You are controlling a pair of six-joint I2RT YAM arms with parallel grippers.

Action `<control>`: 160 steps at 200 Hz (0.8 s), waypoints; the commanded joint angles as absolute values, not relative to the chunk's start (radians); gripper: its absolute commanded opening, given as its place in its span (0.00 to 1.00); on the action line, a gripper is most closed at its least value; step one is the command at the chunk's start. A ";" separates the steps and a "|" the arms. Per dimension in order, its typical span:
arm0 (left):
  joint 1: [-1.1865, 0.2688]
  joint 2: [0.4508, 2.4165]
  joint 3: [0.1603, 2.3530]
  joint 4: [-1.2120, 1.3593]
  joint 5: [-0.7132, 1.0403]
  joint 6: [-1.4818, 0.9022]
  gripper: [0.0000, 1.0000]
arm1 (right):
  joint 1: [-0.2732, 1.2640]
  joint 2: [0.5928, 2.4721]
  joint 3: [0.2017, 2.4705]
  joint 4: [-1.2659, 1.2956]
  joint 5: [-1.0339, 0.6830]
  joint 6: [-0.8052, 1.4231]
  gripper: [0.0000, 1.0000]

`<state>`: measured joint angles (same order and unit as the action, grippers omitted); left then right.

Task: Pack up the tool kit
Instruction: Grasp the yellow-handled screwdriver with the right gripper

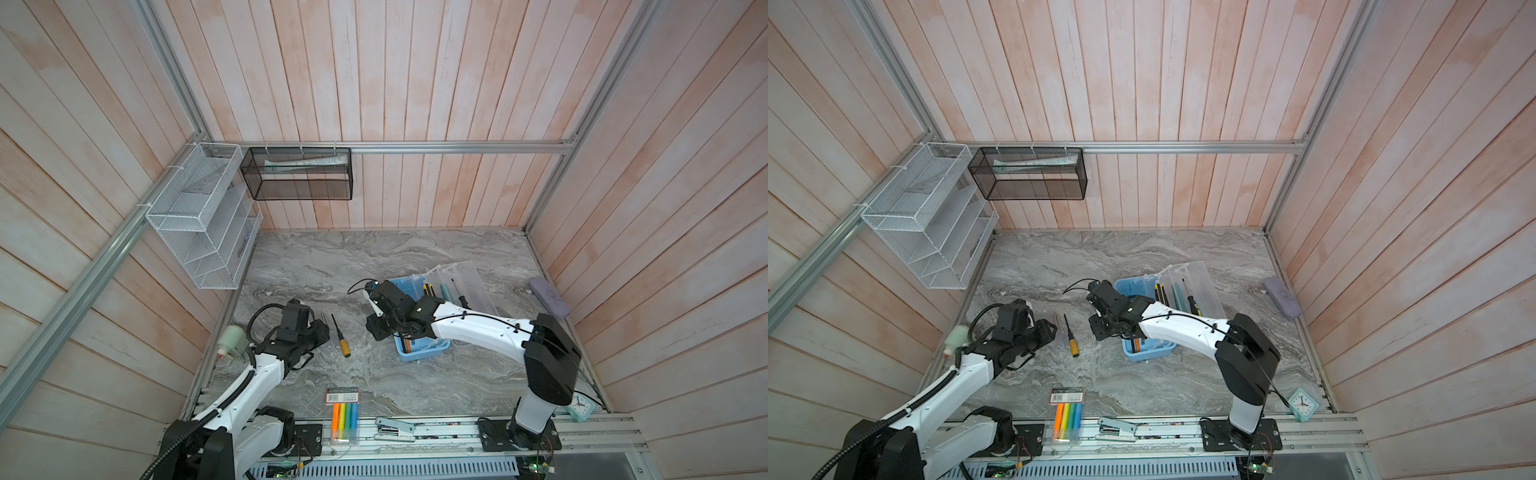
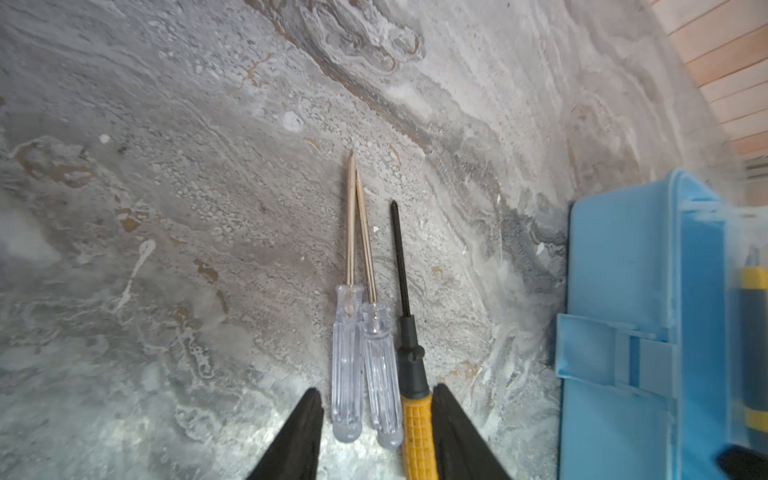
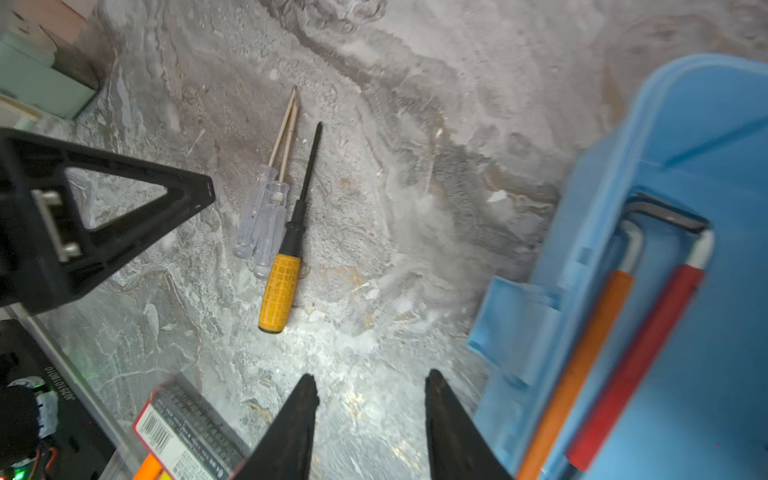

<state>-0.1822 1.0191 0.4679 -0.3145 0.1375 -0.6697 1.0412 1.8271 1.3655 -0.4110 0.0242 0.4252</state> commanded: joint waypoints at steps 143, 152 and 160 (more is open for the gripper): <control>-0.071 0.926 0.400 -0.310 0.269 -0.655 0.47 | 1.131 2.231 1.664 -0.462 -0.063 0.388 0.37; -0.071 0.928 0.402 -0.311 0.269 -0.654 0.47 | 1.132 2.238 1.663 -0.463 -0.064 0.392 0.37; -0.071 0.931 0.400 -0.308 0.270 -0.652 0.47 | 1.131 2.244 1.665 -0.464 -0.062 0.394 0.36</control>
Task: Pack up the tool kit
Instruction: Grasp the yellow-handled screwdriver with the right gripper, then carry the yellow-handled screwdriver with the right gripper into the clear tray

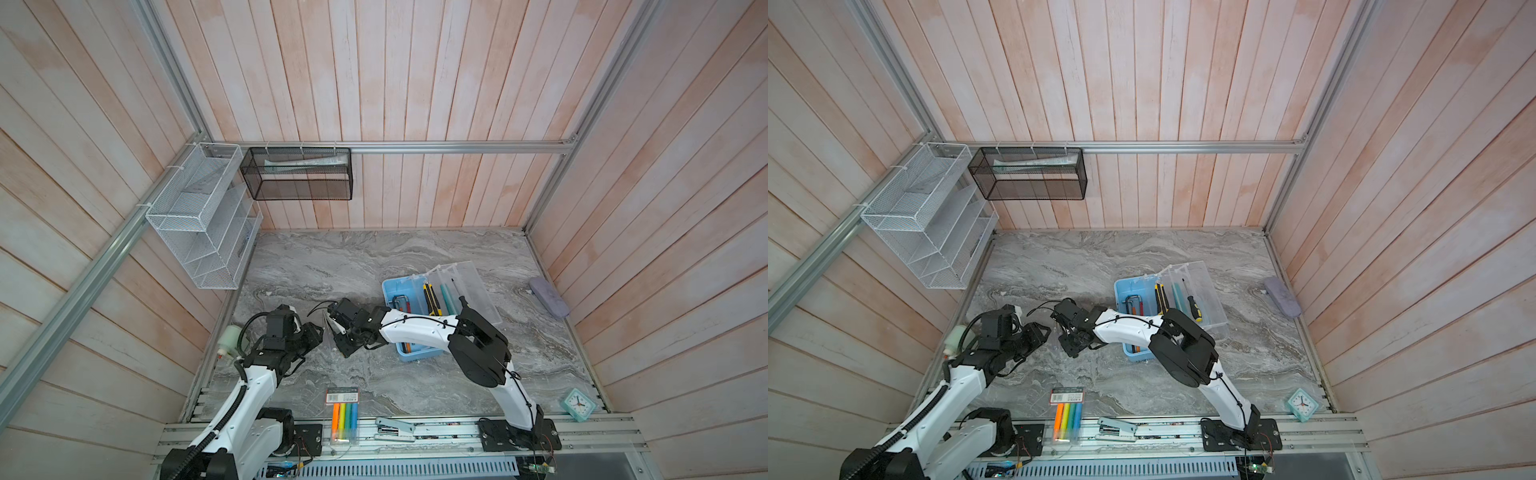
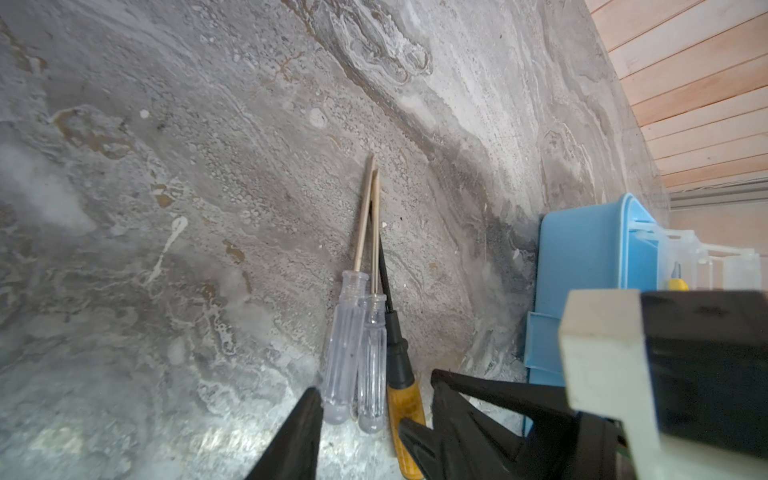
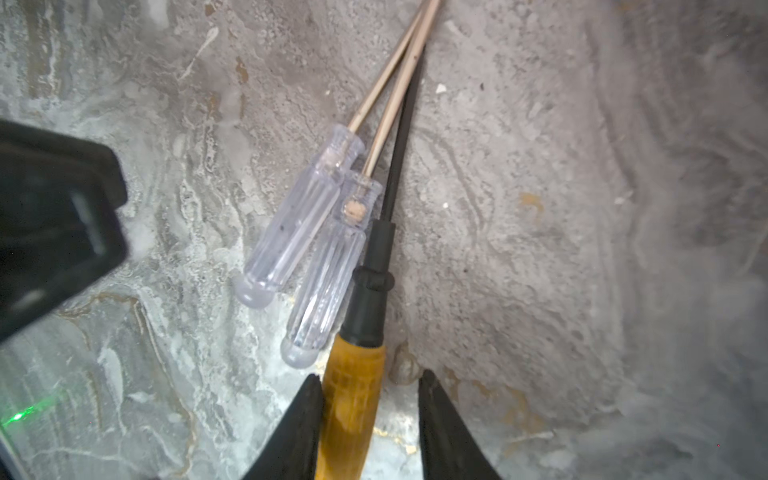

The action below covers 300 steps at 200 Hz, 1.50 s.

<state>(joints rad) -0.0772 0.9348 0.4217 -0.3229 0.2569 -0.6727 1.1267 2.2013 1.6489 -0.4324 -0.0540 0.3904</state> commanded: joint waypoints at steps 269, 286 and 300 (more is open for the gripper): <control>-0.070 1.054 0.471 -0.272 0.218 -0.634 0.47 | 0.943 1.690 1.410 -0.661 0.337 0.375 0.00; -0.073 1.059 0.476 -0.268 0.216 -0.629 0.47 | 0.856 1.580 1.344 -0.692 0.377 0.353 0.00; -0.074 1.065 0.482 -0.264 0.215 -0.627 0.47 | 0.775 1.498 1.284 -0.696 0.396 0.319 0.00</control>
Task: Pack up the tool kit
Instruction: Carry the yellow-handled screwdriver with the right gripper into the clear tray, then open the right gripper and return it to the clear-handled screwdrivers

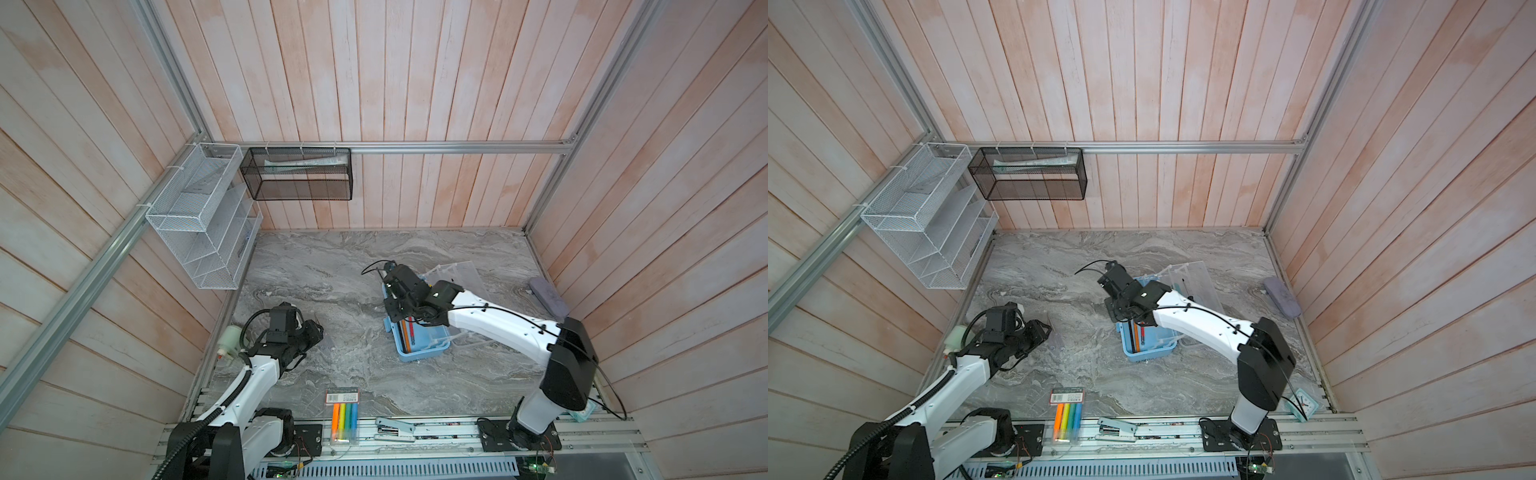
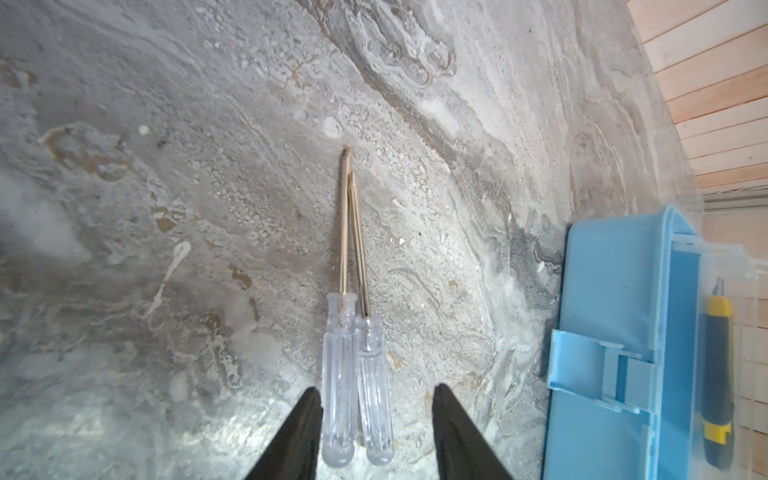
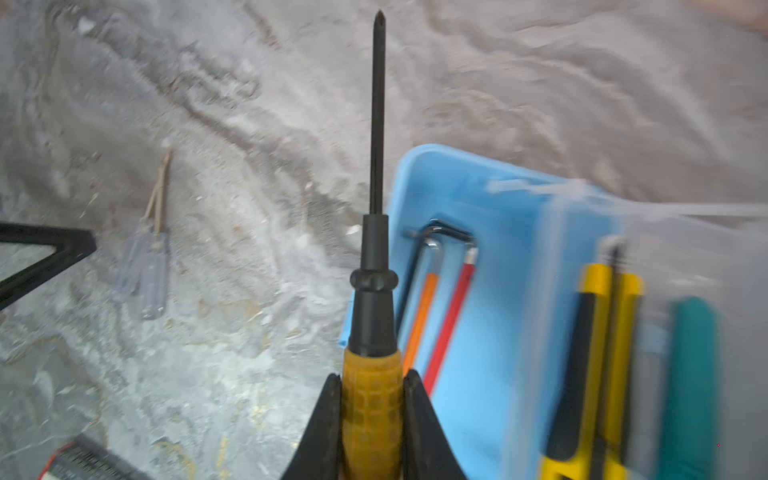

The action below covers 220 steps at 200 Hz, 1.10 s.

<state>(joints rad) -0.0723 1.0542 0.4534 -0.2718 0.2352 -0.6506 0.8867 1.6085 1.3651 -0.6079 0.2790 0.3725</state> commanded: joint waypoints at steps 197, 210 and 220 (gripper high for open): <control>-0.075 1.117 0.488 -0.233 0.235 -0.609 0.47 | 0.462 1.393 1.042 -0.720 0.472 0.293 0.08; -0.075 1.117 0.486 -0.235 0.236 -0.608 0.47 | 0.462 1.400 1.048 -0.729 0.474 0.297 0.24; -0.075 1.114 0.486 -0.236 0.233 -0.607 0.47 | 0.462 1.401 1.052 -0.731 0.469 0.298 0.29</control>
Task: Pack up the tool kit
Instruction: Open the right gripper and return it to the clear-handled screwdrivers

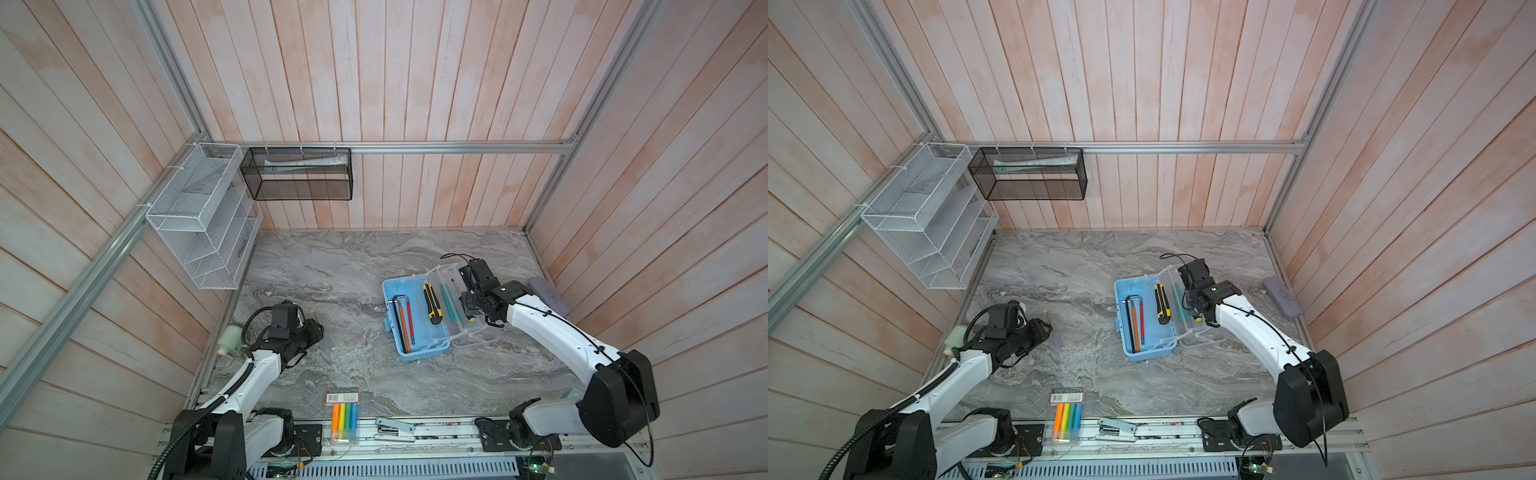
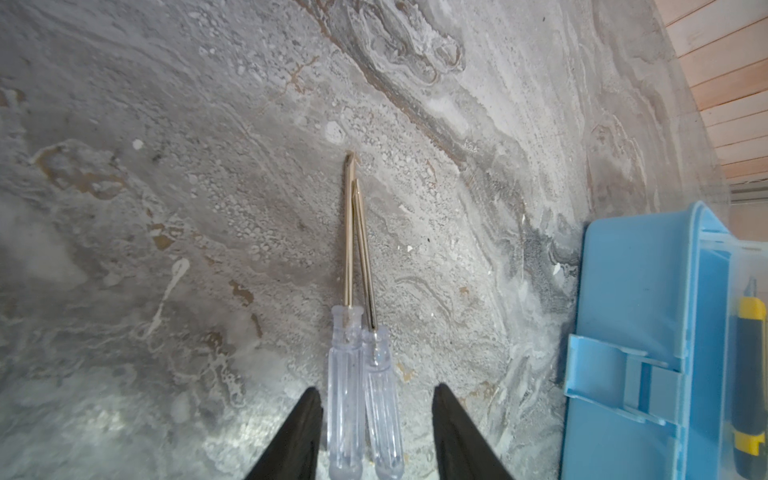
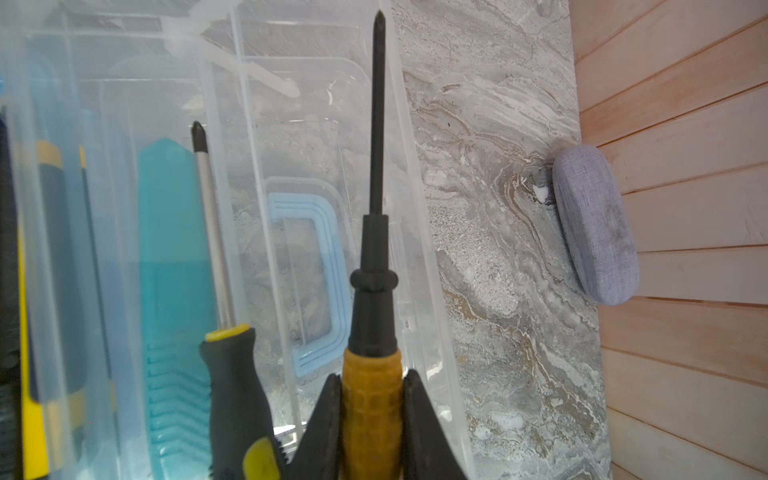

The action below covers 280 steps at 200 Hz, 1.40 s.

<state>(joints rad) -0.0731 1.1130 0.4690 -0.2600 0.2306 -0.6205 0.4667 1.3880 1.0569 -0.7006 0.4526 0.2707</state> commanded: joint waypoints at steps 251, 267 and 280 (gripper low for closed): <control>0.069 0.887 0.451 -0.323 0.452 -0.680 0.50 | 1.115 1.913 1.594 -0.426 0.128 0.425 0.40; 0.127 0.878 0.412 -0.291 0.520 -0.690 0.50 | 1.135 1.983 1.635 -0.427 0.117 0.412 0.36; 0.154 0.870 0.394 -0.289 0.536 -0.689 0.50 | 1.146 2.038 1.671 -0.438 0.092 0.402 0.35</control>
<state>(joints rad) 0.1104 0.8856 0.4381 -0.3077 0.4500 -0.6781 1.1225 1.9621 1.6039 -0.4400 0.1436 0.4171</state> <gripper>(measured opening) 0.498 0.354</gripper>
